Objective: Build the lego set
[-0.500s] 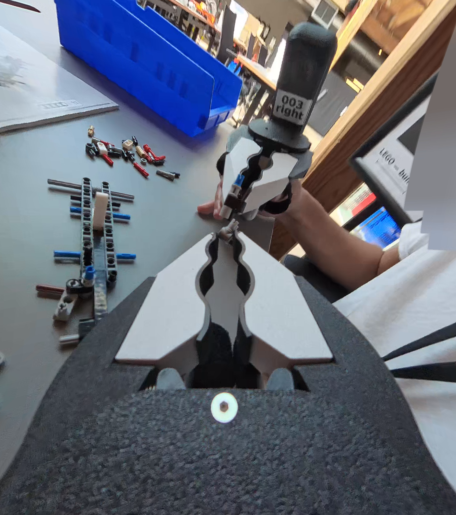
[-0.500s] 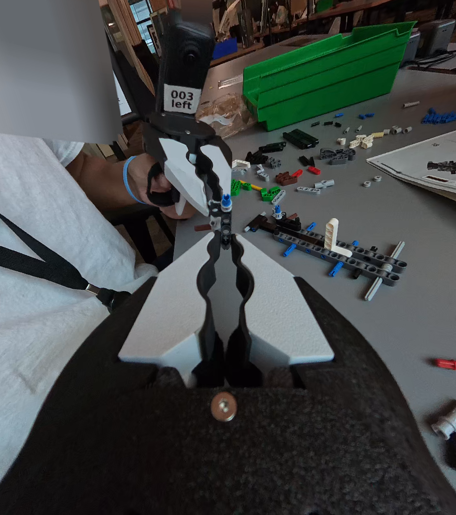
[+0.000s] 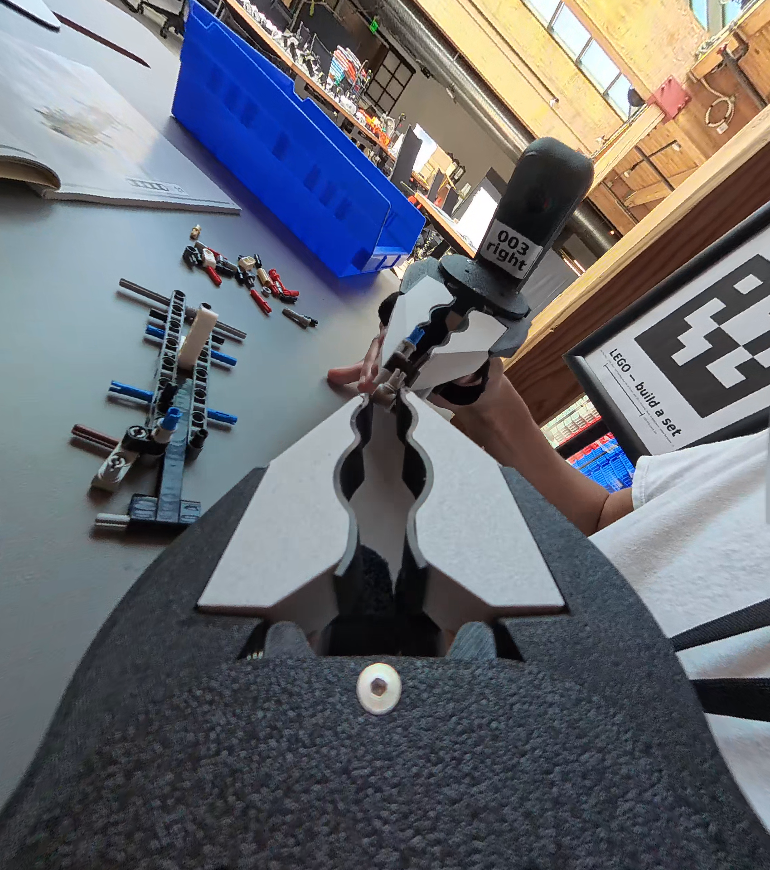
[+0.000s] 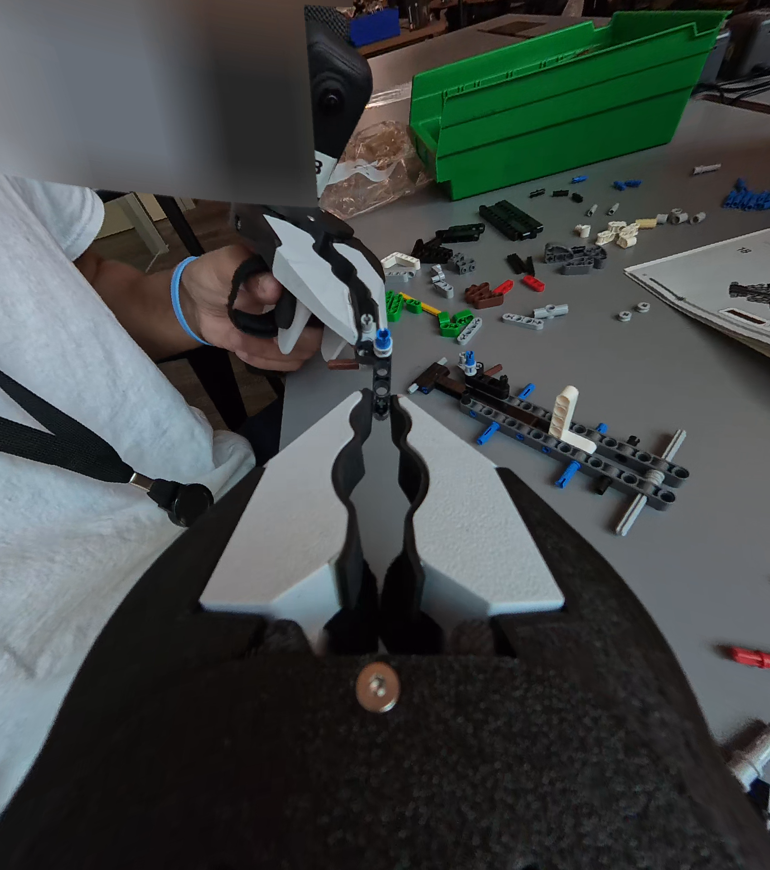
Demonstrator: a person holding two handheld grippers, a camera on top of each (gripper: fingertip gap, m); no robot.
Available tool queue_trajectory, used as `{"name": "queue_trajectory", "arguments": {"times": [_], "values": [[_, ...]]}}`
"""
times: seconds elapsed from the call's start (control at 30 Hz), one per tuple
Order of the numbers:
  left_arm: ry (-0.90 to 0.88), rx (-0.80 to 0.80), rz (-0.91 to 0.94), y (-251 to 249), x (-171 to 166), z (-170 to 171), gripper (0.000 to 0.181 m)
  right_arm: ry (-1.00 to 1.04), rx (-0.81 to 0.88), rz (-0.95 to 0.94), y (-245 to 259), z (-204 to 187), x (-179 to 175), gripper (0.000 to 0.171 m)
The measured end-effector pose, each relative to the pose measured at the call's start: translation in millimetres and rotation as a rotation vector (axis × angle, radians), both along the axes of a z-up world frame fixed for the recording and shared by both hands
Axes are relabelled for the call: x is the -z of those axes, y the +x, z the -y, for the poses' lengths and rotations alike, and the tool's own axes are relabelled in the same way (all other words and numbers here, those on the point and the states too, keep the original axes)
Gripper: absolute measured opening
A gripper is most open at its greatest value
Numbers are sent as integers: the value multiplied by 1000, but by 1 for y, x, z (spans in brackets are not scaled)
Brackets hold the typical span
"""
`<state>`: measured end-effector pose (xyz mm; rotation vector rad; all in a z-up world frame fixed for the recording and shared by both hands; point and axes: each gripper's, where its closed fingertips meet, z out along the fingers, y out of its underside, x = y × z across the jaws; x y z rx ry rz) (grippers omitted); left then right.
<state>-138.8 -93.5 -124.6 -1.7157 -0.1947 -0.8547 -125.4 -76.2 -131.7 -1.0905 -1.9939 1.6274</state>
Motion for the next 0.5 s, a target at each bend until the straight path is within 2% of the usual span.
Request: {"name": "queue_trajectory", "arguments": {"times": [0.5], "values": [[6, 0, 28, 1, -1, 1, 7, 30, 7, 30, -1, 2, 2, 4]]}}
